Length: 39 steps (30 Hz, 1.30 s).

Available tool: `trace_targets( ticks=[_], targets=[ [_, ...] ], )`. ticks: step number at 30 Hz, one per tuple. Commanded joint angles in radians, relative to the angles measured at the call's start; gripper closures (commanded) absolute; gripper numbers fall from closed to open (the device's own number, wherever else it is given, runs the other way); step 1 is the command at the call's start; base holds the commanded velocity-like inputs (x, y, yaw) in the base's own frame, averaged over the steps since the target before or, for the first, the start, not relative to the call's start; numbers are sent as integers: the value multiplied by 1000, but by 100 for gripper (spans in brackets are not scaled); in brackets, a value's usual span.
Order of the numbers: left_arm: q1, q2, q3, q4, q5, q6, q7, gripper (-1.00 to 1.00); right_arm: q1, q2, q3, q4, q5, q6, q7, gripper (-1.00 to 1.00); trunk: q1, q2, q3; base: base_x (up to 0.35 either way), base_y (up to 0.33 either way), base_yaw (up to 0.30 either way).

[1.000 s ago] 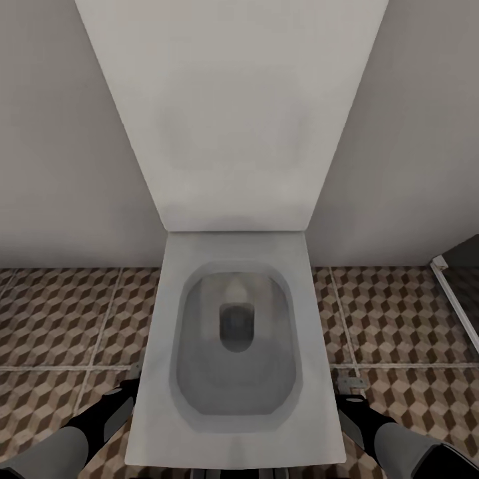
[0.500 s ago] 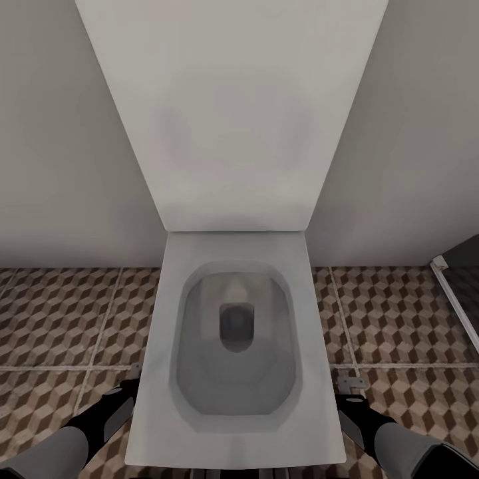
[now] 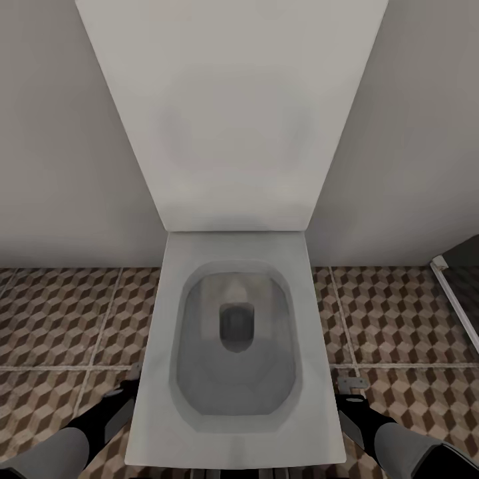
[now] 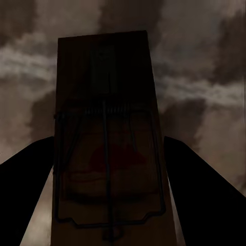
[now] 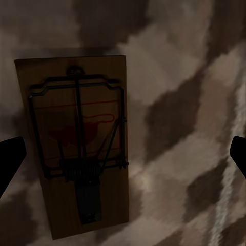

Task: Take the four mousetraps from the cabinet in the bathroom and place them on the bathroom floor. Make sure all four end up on the same floor surface, and ensure that at least two of them are either under or directly next to the same bathroom sink.

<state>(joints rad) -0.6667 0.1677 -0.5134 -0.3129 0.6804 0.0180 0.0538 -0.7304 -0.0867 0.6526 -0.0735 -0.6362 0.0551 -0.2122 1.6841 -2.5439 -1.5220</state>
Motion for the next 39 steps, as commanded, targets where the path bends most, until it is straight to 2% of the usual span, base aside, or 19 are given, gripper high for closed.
trace_targets(
  ticks=[1, 5, 27, 36, 39],
  targets=[
    [-1, 2, -3, 13, 7, -14, 91, 100, 0, -1, 9, -3, -6, 6, -6, -100, 0, 0, 0, 0, 0, 0],
    [-1, 0, -6, 22, 7, -84, 97, 100, 0, -1, 9, -3, -6, 5, -6, -100, 0, 0, 0, 0, 0, 0],
    [-1, -1, -7, 49, 7, -145, 101, 100, 0, -1, 9, -3, -7, 5, -6, -100, 0, 0, 0, 0, 0, 0],
    [-1, -3, -8, 68, 4, -215, 101, 100, 0, -1, 9, -3, -7, 5, -6, -100, 0, 0, 0, 0, 0, 0],
    [-1, -4, -8, 80, -17, -245, 102, 100, 0, -1, 9, -3, -7, 5, -6, -100, 0, 0, 0, 0, 0, 0]
  ],
)
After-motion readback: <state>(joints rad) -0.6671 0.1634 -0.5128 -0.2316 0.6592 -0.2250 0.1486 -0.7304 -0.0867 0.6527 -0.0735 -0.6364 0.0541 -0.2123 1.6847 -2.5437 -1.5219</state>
